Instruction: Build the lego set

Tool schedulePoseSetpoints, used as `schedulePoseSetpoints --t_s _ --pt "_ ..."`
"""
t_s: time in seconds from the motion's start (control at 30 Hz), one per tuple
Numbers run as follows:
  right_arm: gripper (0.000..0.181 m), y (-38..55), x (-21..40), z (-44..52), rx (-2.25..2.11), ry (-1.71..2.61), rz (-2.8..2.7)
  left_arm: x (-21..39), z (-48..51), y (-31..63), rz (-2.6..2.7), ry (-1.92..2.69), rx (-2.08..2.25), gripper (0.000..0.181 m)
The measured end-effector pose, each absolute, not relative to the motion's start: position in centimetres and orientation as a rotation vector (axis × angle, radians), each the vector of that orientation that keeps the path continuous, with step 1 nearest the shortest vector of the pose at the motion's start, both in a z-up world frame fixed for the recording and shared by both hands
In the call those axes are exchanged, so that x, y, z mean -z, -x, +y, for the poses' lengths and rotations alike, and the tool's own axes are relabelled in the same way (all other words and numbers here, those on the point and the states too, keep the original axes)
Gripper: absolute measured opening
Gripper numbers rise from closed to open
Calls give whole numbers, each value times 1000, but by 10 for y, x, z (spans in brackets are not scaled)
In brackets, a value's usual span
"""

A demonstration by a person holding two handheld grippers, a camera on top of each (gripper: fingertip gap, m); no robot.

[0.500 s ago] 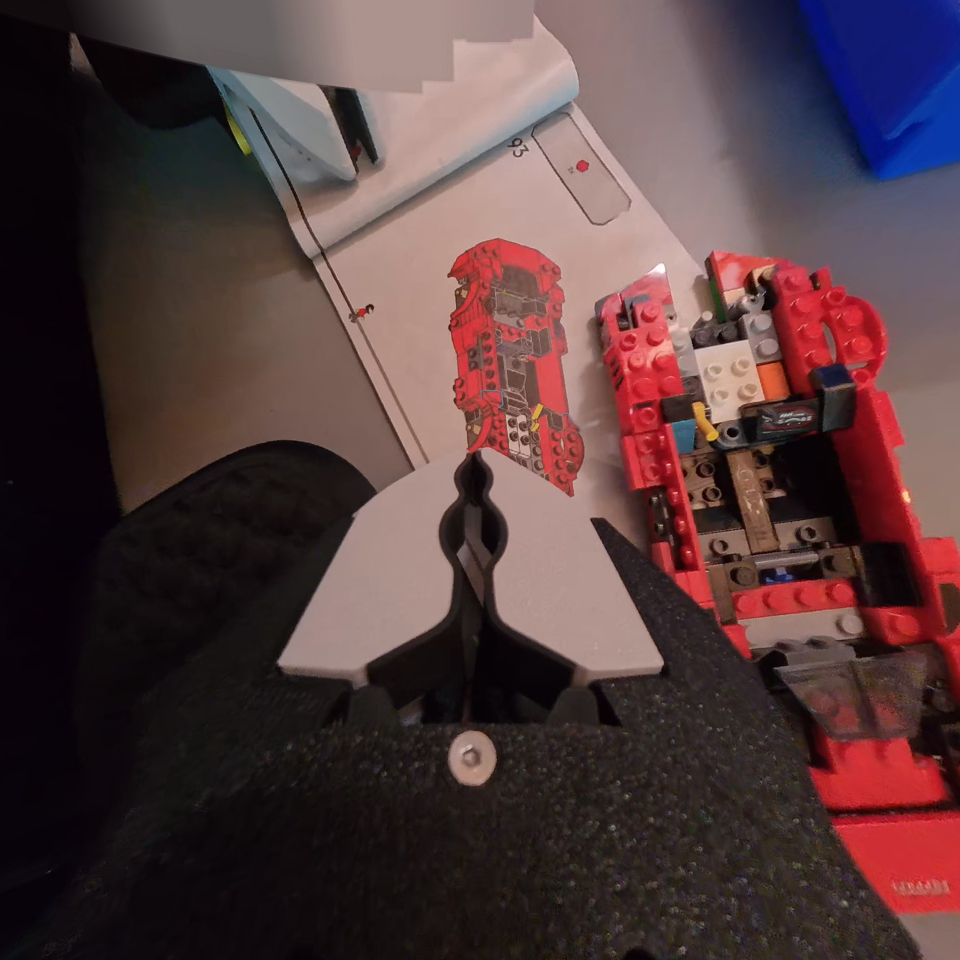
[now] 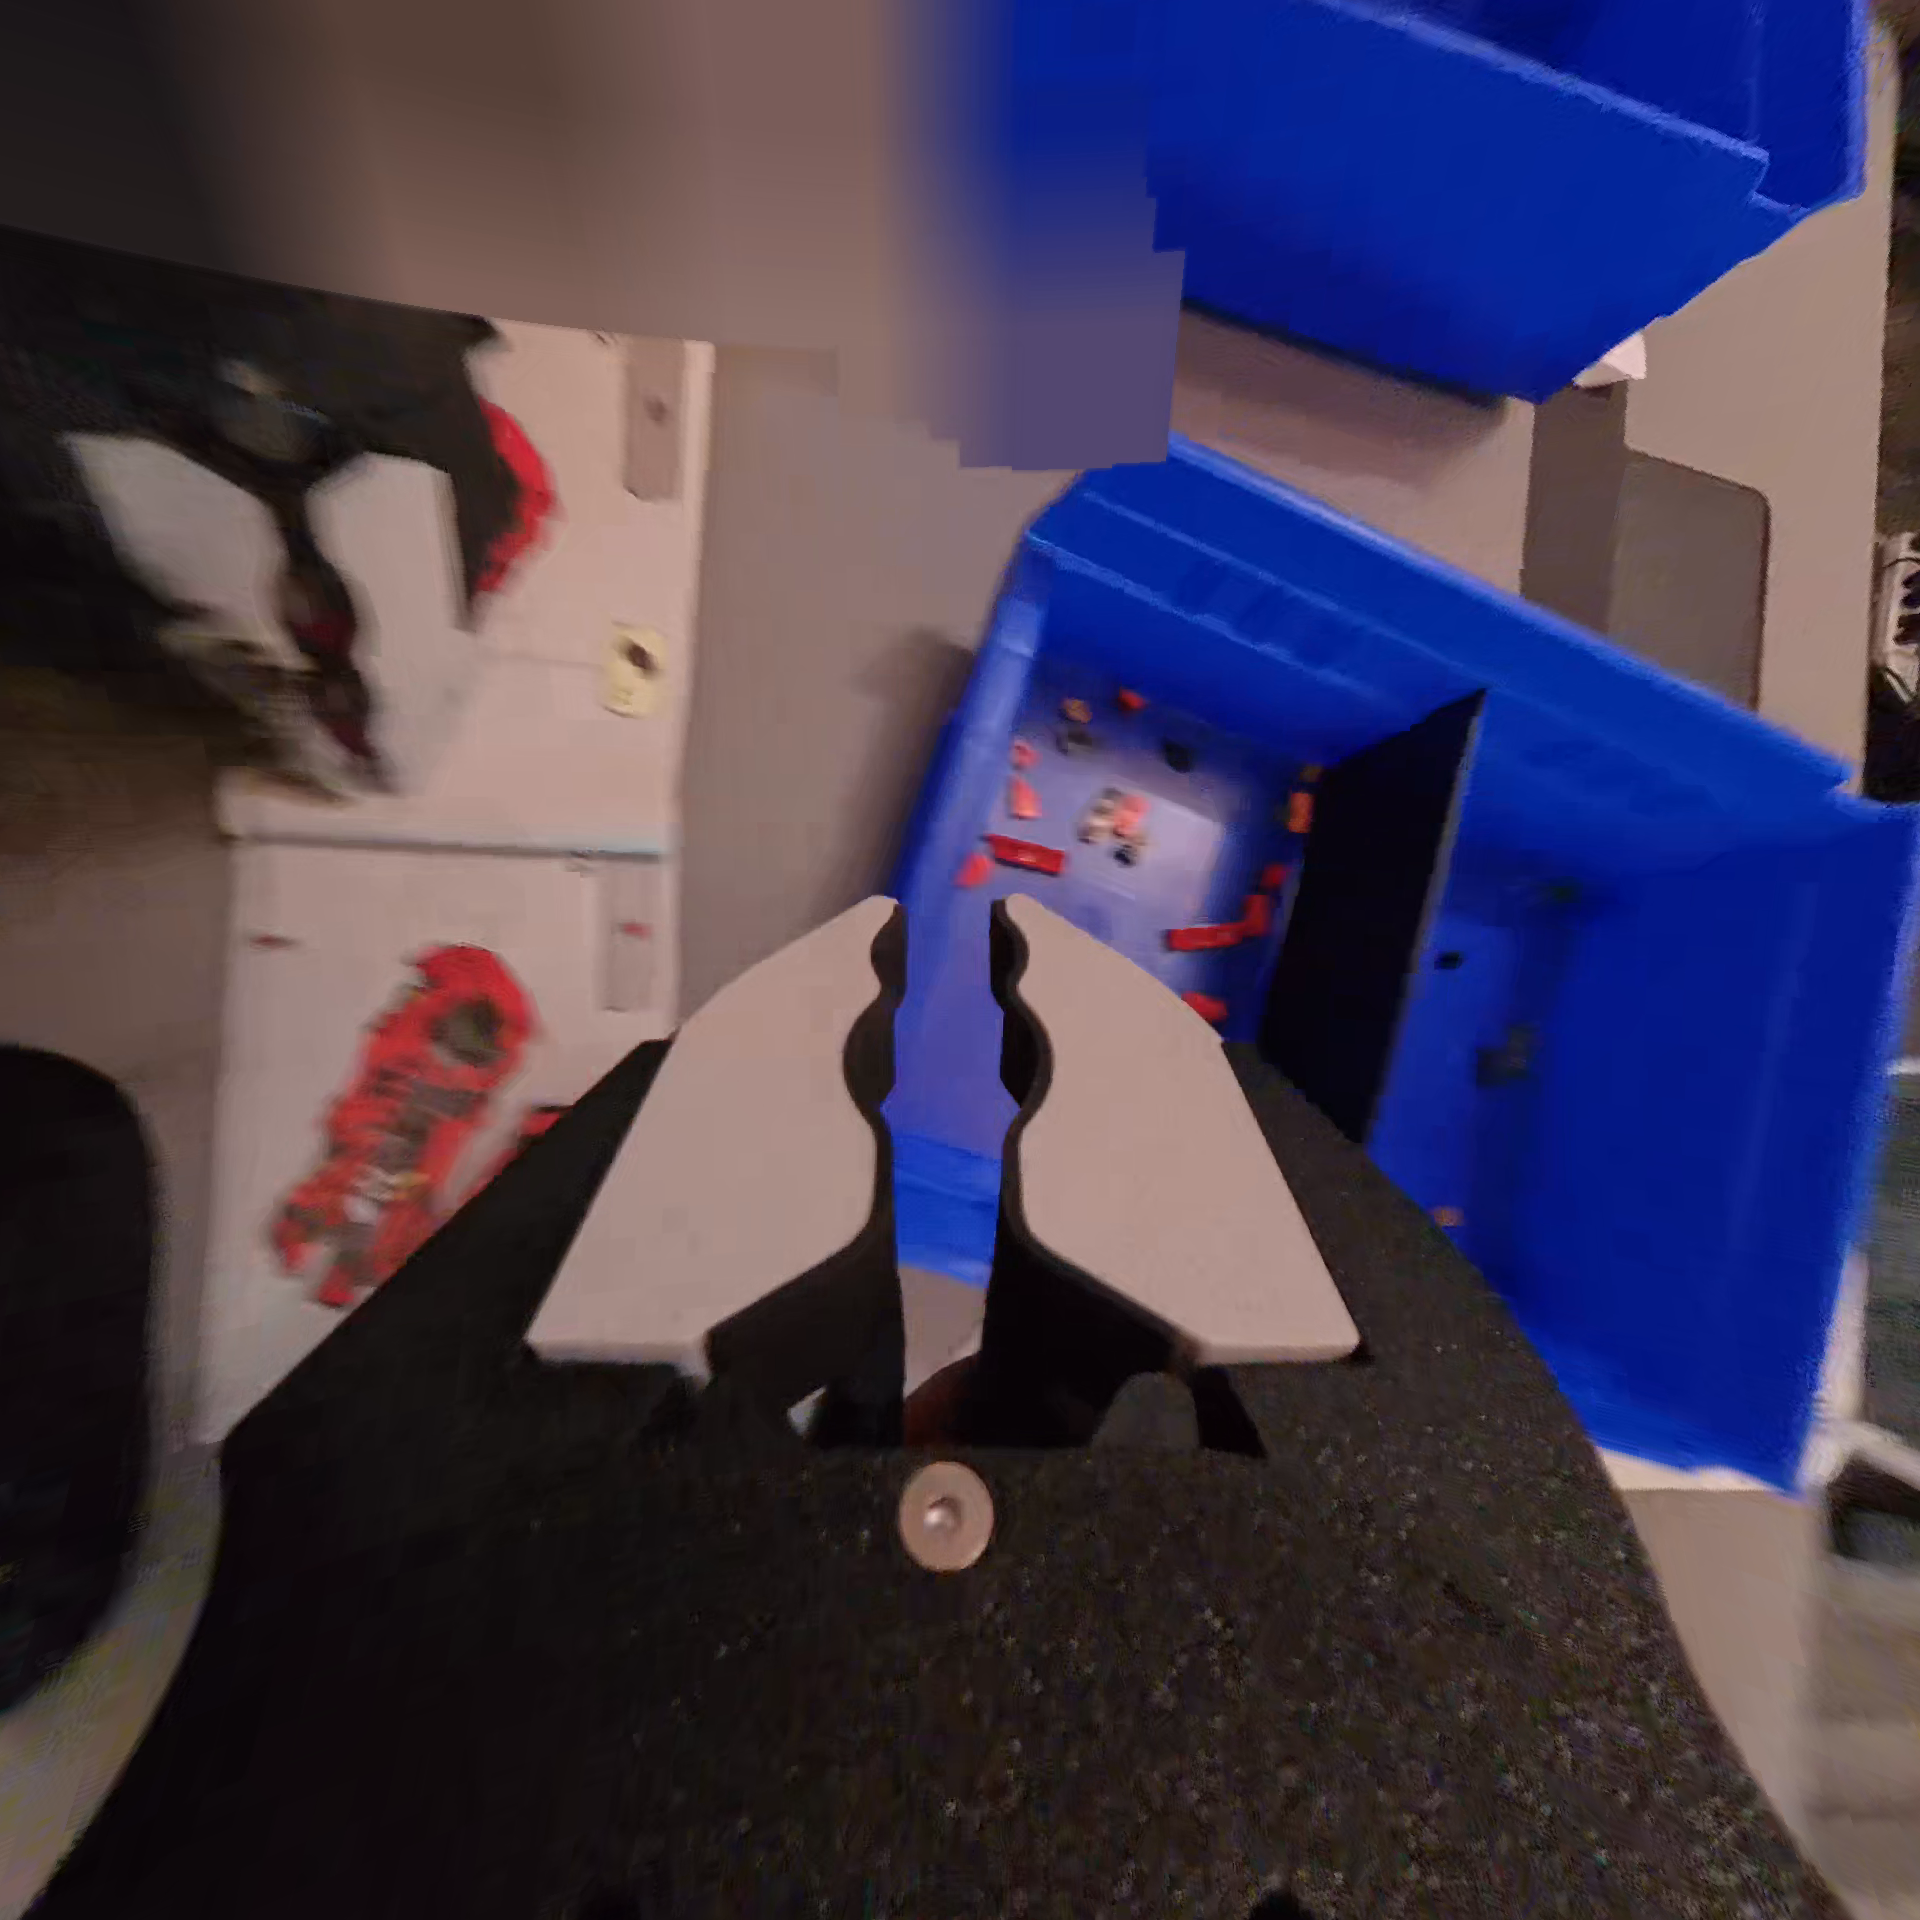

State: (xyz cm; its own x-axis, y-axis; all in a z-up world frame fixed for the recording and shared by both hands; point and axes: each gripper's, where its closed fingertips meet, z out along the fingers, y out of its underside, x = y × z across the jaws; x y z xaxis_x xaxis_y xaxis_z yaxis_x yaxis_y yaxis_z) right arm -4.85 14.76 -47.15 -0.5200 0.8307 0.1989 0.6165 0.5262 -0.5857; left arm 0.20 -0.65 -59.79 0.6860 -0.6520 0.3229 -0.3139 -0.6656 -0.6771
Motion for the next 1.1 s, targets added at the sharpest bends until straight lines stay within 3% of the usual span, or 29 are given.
schedulePoseSetpoints --t_s 0.03,0.23,0.43,0.73,0.97,1.1 --pt "15 64 477 165 -559 1178 -2342 598 -6 -2 735 2302 758 6" --pt "19 133 557 187 -551 1276 -2566 597 -8 -3 734 2294 792 5" --pt "19 169 594 177 -561 1358 -2579 596 -9 -4 739 2284 821 5" --pt "8 175 611 174 -508 1243 -2650 595 -10 -4 737 2275 838 4" --pt "7 126 536 115 -773 1195 -2632 595 -10 -5 737 2276 846 4" --pt "7 76 577 91 -469 1281 -2740 595 -11 -5 744 2275 842 4"
